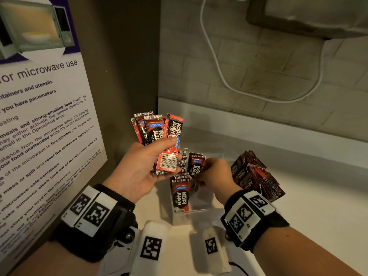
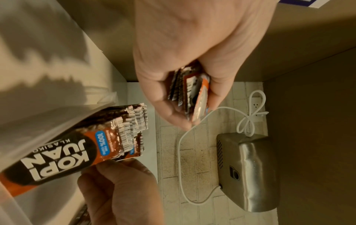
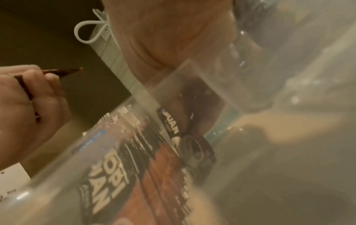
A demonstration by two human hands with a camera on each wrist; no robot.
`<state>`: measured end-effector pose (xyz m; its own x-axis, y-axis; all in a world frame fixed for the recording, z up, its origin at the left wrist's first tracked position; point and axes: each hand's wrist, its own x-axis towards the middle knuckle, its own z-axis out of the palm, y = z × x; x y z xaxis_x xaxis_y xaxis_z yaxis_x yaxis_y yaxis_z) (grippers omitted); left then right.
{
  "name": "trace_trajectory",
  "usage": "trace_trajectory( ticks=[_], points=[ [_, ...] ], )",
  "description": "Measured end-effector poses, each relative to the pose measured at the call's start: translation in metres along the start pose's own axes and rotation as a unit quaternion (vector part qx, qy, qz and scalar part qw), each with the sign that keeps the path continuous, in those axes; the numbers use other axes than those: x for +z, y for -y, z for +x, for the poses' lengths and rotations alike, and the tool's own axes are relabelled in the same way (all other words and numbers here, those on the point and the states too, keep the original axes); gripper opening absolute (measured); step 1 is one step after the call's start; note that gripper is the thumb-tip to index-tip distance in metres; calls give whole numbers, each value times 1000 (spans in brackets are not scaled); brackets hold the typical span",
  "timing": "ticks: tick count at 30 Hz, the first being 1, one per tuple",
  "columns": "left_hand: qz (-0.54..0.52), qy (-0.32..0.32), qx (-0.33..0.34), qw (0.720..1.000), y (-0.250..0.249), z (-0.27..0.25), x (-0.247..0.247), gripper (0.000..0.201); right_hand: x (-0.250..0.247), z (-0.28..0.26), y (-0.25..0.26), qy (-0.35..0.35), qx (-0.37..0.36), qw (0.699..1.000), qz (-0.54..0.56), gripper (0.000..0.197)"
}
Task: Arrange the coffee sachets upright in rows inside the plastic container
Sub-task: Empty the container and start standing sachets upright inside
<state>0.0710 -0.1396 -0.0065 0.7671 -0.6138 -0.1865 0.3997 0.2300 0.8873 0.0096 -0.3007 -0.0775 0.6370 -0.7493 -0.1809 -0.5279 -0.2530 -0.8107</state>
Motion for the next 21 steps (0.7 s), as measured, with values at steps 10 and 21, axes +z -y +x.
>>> trace_trajectory(
  ticks=[10,21],
  points=[
    [5,-2,-5,1000,2,-1,-3,16,6,2,-6,-54,-26,997,-55,23],
    [2,-6,-10,1000,5,1,-3,25,13,9,-14,-45,-43,998,-33,16]
  ],
)
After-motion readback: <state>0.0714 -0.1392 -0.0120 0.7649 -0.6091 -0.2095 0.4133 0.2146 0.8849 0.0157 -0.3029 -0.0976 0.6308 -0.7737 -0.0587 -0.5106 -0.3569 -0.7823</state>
